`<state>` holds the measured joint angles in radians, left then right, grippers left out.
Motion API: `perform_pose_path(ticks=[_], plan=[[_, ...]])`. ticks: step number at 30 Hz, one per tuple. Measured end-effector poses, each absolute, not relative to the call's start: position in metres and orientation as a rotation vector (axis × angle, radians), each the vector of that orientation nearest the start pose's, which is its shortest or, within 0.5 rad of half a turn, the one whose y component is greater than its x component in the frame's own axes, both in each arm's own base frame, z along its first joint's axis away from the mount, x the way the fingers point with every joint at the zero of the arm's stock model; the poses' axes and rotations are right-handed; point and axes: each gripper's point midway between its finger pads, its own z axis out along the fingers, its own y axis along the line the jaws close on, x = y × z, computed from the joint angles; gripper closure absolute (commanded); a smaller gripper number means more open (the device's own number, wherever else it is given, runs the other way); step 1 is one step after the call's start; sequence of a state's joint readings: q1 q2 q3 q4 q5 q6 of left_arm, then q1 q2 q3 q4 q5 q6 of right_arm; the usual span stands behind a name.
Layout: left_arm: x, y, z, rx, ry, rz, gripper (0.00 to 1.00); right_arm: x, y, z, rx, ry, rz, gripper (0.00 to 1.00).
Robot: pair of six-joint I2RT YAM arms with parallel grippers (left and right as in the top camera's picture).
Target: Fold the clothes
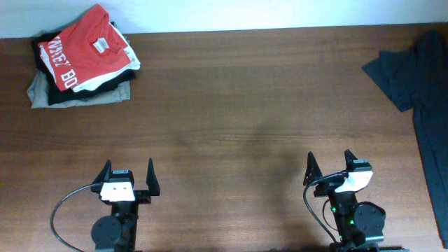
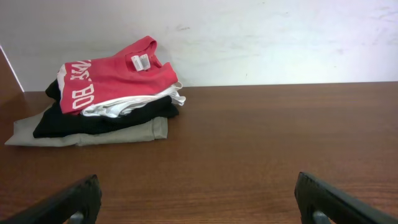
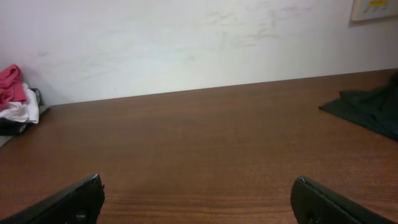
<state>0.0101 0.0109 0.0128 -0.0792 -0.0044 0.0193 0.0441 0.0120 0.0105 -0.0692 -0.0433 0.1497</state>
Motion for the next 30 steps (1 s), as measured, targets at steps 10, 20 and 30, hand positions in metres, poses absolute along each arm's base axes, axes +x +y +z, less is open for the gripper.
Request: perform_pose_path(ticks=[10,20,30], plan=[[0.246,0.003,0.158,0.004,1.648,0.026,0.01,0.246,0.018,0.159,0.054,1.644,0.184,0.01],[0.246,0.003,0.158,0.004,1.648,0.026,0.01,0.243,0.039,0.164,-0.037,1.626,0.292,0.01],[0.246,0.003,0.158,0.004,1.648,0.026,0.01,0.225,0.063,0.247,-0.136,1.289,0.462,0.01]])
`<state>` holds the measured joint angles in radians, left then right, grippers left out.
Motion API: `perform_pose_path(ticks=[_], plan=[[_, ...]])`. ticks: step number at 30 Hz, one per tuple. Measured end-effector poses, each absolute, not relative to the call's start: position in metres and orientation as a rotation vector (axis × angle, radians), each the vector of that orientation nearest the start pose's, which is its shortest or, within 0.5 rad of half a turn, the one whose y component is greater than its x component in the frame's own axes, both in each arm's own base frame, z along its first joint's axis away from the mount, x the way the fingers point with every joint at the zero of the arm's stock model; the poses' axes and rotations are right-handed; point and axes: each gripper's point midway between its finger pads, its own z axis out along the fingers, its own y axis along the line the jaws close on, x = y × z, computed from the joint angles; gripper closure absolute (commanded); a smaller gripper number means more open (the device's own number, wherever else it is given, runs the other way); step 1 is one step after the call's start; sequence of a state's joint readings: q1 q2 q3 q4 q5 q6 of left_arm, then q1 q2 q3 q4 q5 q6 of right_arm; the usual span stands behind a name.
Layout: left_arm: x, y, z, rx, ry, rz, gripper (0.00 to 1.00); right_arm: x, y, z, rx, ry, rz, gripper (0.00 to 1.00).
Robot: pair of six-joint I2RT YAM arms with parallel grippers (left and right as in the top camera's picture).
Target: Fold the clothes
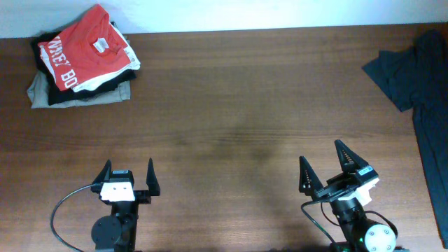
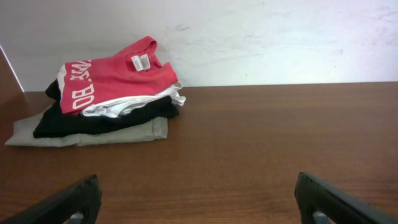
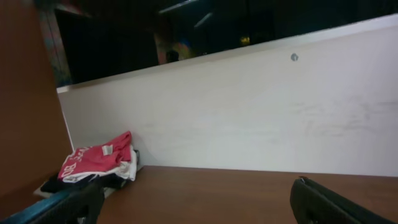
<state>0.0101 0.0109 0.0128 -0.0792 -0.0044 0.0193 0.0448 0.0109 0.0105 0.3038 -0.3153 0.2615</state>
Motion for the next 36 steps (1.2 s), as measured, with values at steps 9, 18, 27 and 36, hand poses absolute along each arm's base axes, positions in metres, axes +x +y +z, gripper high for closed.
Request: perform_pose_path(ticks=[9,18,27,36], plan=[[0.246,0.003,0.158,0.004,1.648,0.026,0.01,0.305,-0.020,0.309,0.161,1.507,-0.057,0.01],[0.246,0.003,0.158,0.005,1.651,0.026,0.01,0.479,-0.208,0.243,0.379,2.263,-0.319,0.01],[0.246,0.003,0.158,0.005,1.649,0.026,0.01,0.494,-0.277,0.088,0.310,2.560,-0.457,0.12],[0.246,0.003,0.158,0.005,1.649,0.026,0.01,0.482,-0.287,0.028,0.324,2.649,-0.303,0.33]])
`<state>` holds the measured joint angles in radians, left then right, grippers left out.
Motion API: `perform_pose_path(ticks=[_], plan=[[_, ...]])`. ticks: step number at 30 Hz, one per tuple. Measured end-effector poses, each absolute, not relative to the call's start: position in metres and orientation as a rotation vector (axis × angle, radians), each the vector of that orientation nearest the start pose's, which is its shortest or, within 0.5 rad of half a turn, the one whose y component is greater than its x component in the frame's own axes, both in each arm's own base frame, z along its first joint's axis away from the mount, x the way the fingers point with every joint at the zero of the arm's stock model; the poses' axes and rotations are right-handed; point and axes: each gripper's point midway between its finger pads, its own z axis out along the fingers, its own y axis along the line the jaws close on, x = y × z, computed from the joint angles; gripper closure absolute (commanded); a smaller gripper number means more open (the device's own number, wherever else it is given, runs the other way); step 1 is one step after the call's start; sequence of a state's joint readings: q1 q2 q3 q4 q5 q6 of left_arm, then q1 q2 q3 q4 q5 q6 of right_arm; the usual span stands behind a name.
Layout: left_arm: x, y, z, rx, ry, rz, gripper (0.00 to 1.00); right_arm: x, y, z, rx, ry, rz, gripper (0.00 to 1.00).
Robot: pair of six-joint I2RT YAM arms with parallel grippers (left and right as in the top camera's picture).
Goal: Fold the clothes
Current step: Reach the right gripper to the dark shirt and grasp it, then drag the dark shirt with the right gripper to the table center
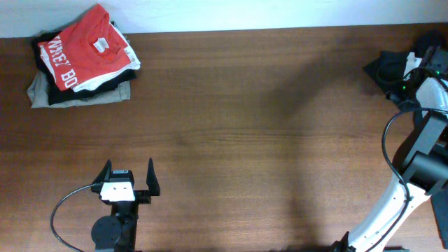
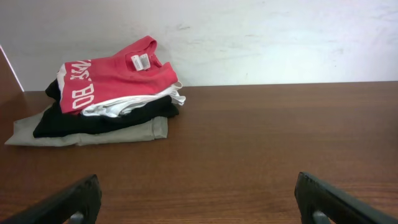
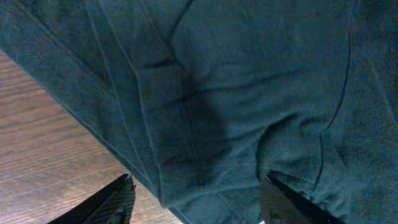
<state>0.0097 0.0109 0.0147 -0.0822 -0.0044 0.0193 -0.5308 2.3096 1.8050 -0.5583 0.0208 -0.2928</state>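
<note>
A dark teal garment (image 1: pixel 400 77) lies crumpled at the table's far right edge and fills the right wrist view (image 3: pixel 249 93). My right gripper (image 1: pixel 413 70) hangs just above it, open, with one fingertip (image 3: pixel 112 202) over bare wood and the other over the cloth. A folded stack (image 1: pixel 80 63) with a red shirt on top sits at the far left corner, also in the left wrist view (image 2: pixel 106 93). My left gripper (image 1: pixel 127 183) rests open near the front edge, holding nothing.
The brown wooden table (image 1: pixel 231 126) stretches between the stack and the teal garment. A white wall (image 2: pixel 249 37) runs along the far edge. The right arm's body and cable (image 1: pixel 402 182) reach up along the right side.
My right gripper has gone from near the front edge to the far right, over the teal garment. It now faces down onto the cloth. The left arm has not moved.
Both grippers stood open near the front edge, facing the wall. Then the right gripper was raised and turned toward the left, seeing the folded stack. Now it is open above the teal garment at the right edge. The left gripper stayed put throughout.
</note>
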Motion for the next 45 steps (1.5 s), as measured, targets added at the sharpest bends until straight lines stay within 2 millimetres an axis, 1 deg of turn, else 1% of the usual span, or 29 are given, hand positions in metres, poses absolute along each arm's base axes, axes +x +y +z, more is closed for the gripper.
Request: perform_pose_path(ticks=[1,4,7,8,11,14,16,17,18,20,26,28,29,30,31,32,33,34,35,36,37,38,39,40,41,42,43,44,45], plan=[[0.246,0.003,0.158,0.005,1.649,0.026,0.01,0.481,-0.287,0.027,0.327,2.646,-0.274,0.36],[0.246,0.003,0.158,0.005,1.649,0.026,0.01,0.483,-0.281,0.026,0.315,2.639,-0.209,0.36],[0.246,0.003,0.158,0.005,1.649,0.026,0.01,0.483,-0.279,0.014,0.315,2.655,-0.194,0.36],[0.246,0.003,0.158,0.005,1.649,0.026,0.01,0.482,-0.279,0.008,0.316,2.664,-0.189,0.44],[0.246,0.003,0.158,0.005,1.649,0.026,0.01,0.483,-0.281,0.008,0.317,2.659,-0.203,0.45],[0.246,0.003,0.158,0.005,1.649,0.026,0.01,0.484,-0.281,0.008,0.318,2.658,-0.203,0.62],[0.246,0.003,0.158,0.005,1.649,0.026,0.01,0.484,-0.281,0.008,0.318,2.655,-0.204,0.66],[0.246,0.003,0.158,0.005,1.649,0.026,0.01,0.484,-0.281,0.009,0.314,2.655,-0.205,0.74],[0.246,0.003,0.158,0.005,1.649,0.026,0.01,0.484,-0.281,0.009,0.317,2.655,-0.204,0.78],[0.246,0.003,0.158,0.005,1.649,0.026,0.01,0.484,-0.281,0.009,0.322,2.654,-0.204,0.96],[0.246,0.003,0.158,0.005,1.649,0.026,0.01,0.484,-0.282,0.009,0.382,2.643,-0.194,0.96],[0.246,0.003,0.158,0.005,1.649,0.026,0.01,0.484,-0.280,0.020,0.419,2.626,-0.180,0.96],[0.246,0.003,0.158,0.005,1.649,0.026,0.01,0.485,-0.279,0.044,0.442,2.588,-0.181,0.96],[0.246,0.003,0.158,0.005,1.650,0.026,0.01,0.491,-0.276,0.092,0.433,2.499,-0.180,0.96],[0.246,0.003,0.158,0.004,1.650,0.026,0.01,0.496,-0.262,0.130,0.399,2.433,-0.135,0.96],[0.246,0.003,0.158,0.005,1.649,0.025,0.01,0.503,-0.239,0.170,0.329,2.361,-0.100,0.96],[0.246,0.003,0.158,0.005,1.649,0.026,0.01,0.515,-0.201,0.204,0.242,2.305,-0.054,0.96],[0.246,0.003,0.158,0.005,1.649,0.026,0.01,0.535,-0.104,0.238,0.027,2.250,0.064,0.96],[0.246,0.003,0.158,0.005,1.649,0.026,0.01,0.541,-0.067,0.240,-0.054,2.245,0.117,0.96],[0.246,0.003,0.158,0.005,1.649,0.026,0.01,0.544,-0.017,0.239,-0.154,2.249,0.165,0.96],[0.246,0.003,0.158,0.005,1.649,0.026,0.01,0.544,0.013,0.238,-0.216,2.247,0.198,0.96],[0.246,0.003,0.158,0.005,1.649,0.026,0.01,0.535,0.101,0.239,-0.393,2.227,0.294,0.96],[0.246,0.003,0.158,0.004,1.649,0.026,0.01,0.520,0.166,0.241,-0.511,2.203,0.369,0.96],[0.246,0.003,0.158,0.005,1.650,0.026,0.01,0.505,0.211,0.242,-0.595,2.183,0.423,0.96],[0.246,0.003,0.158,0.005,1.649,0.026,0.01,0.477,0.276,0.244,-0.722,2.142,0.504,0.96],[0.246,0.003,0.158,0.005,1.650,0.026,0.01,0.435,0.341,0.241,-0.861,2.109,0.596,0.92],[0.246,0.003,0.158,0.004,1.650,0.026,0.01,0.402,0.382,0.238,-0.938,2.098,0.636,0.70],[0.246,0.003,0.158,0.005,1.650,0.026,0.01,0.390,0.397,0.239,-0.949,2.087,0.628,0.39],[0.246,0.003,0.158,0.005,1.650,0.026,0.01,0.382,0.409,0.241,-0.937,2.075,0.618,0.35]])
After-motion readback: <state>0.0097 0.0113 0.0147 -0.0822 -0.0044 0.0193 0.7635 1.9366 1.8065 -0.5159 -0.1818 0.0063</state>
